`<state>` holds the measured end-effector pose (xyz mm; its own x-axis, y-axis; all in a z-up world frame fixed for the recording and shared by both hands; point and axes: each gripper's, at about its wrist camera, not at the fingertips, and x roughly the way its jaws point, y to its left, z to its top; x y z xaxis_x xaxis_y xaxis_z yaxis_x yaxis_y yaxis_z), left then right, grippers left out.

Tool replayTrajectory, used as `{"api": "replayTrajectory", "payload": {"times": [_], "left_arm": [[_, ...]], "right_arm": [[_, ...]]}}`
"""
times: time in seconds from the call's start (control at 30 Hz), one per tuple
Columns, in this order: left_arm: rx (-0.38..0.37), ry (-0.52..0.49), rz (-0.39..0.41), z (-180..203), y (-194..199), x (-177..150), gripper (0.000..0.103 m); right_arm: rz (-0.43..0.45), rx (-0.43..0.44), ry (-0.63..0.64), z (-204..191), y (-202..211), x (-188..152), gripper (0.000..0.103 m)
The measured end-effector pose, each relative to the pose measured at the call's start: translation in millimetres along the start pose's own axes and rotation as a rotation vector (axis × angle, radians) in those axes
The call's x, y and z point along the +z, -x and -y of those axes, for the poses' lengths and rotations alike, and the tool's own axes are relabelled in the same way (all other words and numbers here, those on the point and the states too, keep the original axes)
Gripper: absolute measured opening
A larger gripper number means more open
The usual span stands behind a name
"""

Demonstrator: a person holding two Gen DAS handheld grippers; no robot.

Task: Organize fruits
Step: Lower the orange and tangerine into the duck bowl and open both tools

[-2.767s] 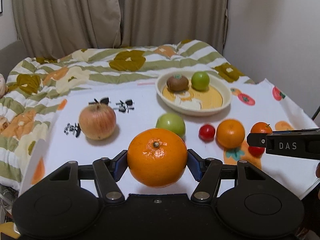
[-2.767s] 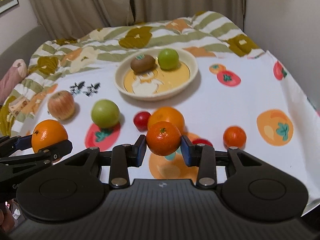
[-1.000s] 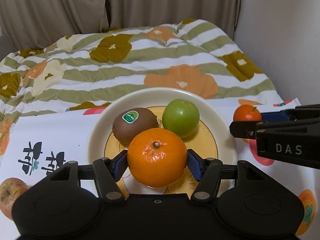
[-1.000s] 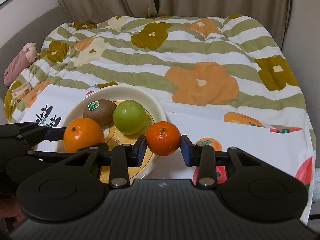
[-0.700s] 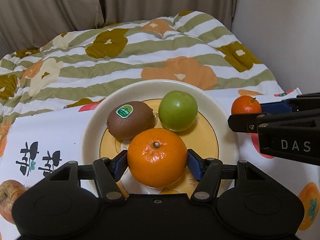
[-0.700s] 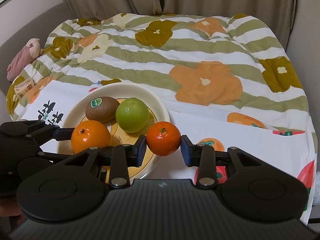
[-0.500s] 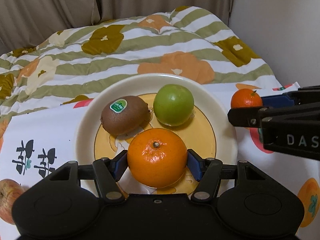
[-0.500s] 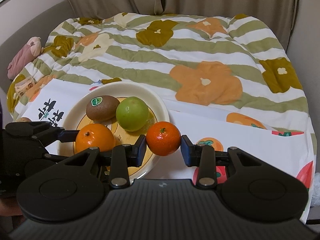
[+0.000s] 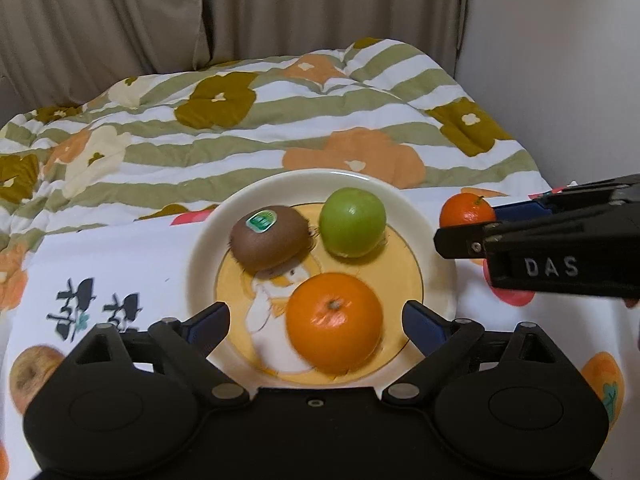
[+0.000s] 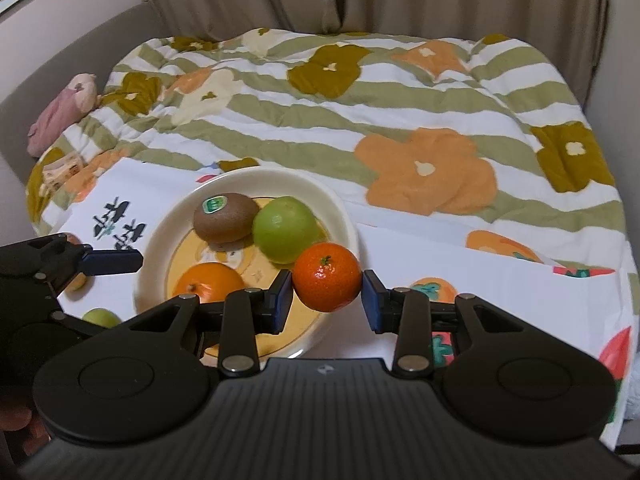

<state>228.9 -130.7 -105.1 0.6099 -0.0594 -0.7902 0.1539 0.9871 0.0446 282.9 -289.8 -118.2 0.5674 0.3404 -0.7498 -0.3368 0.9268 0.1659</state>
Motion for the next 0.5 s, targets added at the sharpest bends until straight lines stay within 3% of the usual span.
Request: {"api": "replayTrajectory", "payload": {"times": [0.5], "left_arm": [[0.066, 0.079, 0.017, -29, 33, -34, 0.096]], "right_arm": [[-0.037, 0.106, 0.020, -8, -37, -3, 0.052]]}}
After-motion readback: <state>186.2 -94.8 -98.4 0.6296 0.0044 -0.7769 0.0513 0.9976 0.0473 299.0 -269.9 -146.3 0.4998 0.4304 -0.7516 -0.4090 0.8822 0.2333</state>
